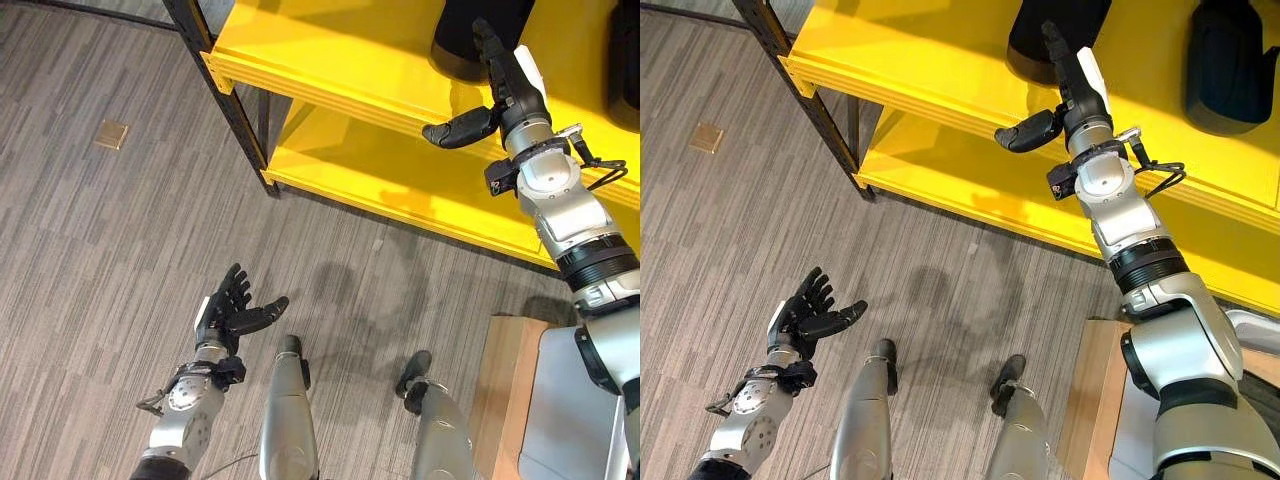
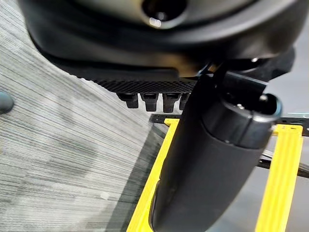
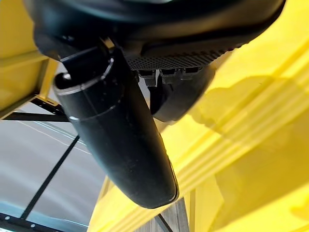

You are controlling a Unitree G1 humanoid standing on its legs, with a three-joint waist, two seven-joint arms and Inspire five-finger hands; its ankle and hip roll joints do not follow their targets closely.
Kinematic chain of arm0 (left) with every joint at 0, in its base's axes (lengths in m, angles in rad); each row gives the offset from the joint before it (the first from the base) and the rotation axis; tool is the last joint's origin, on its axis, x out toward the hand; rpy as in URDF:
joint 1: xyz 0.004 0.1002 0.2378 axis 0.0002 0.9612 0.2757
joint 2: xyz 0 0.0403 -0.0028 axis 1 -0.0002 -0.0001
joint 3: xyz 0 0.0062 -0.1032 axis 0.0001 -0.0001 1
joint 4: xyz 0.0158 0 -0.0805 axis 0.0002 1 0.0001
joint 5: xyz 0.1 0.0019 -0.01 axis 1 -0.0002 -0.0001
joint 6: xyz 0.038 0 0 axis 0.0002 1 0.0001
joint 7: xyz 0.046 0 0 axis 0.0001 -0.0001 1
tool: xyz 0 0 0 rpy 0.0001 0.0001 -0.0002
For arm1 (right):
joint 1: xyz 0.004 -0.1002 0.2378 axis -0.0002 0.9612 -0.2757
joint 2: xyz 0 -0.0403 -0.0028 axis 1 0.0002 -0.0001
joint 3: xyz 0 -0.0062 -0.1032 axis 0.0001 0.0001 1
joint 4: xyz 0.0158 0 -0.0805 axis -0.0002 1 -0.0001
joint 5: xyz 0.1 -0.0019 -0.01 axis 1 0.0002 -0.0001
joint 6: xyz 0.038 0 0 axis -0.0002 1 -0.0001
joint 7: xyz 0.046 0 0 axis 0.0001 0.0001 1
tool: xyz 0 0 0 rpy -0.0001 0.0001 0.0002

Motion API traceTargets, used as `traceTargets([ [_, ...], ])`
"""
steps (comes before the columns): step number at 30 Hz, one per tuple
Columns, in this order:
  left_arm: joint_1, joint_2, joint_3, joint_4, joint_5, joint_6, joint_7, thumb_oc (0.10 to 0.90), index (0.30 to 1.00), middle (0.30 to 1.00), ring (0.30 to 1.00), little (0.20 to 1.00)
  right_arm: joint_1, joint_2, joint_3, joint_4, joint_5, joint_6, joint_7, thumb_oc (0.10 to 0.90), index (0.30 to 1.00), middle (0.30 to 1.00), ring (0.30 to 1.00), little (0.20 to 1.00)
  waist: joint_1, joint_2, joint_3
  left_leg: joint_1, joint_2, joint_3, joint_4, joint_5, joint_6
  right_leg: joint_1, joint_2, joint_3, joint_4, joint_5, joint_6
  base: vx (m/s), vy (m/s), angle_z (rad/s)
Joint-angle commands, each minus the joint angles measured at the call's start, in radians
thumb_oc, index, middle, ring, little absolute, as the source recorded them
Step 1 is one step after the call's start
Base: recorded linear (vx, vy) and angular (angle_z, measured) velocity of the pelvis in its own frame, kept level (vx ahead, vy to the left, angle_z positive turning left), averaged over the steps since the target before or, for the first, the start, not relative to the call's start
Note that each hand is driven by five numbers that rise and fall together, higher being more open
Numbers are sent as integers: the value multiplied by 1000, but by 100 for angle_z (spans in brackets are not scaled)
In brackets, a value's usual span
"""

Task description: Move parts from the plastic box to the shelf.

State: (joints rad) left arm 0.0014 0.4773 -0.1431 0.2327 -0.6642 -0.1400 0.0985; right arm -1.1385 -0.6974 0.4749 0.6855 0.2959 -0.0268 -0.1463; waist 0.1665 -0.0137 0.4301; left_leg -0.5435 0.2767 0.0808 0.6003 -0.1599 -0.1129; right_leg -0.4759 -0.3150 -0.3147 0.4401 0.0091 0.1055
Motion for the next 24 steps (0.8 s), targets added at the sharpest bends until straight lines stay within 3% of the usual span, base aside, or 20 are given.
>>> traceTargets([
  [1, 6, 85, -14, -27, -17, -92, -20, 900, 1000, 1000, 1000, 1000, -86, -10, -73, 6, 13, -91, -39, 900, 1000, 1000, 1000, 1000, 15, -53, -133, -50, 12, -78, -55, 89, -26, 160, -25, 39, 28, -54, 81, 0, 0, 0],
  [14, -3, 77, -13, -9, 2, -83, -26, 900, 1000, 1000, 1000, 1000, -45, -22, -92, -41, 5, -97, -36, 900, 1000, 1000, 1000, 1000, 3, -78, -170, 5, 14, -72, -88, 93, -29, 215, -20, 31, -18, -45, 88, 0, -1, 1],
  [24, 12, 51, -6, -15, 24, -59, -41, 900, 1000, 1000, 1000, 1000, 193, -6, -222, -305, 44, -130, 3, 900, 1000, 1000, 1000, 1000, -36, -106, -220, 125, 30, -33, -200, 134, -35, 310, -11, 23, -134, -5, 97, 14, -3, -4],
])
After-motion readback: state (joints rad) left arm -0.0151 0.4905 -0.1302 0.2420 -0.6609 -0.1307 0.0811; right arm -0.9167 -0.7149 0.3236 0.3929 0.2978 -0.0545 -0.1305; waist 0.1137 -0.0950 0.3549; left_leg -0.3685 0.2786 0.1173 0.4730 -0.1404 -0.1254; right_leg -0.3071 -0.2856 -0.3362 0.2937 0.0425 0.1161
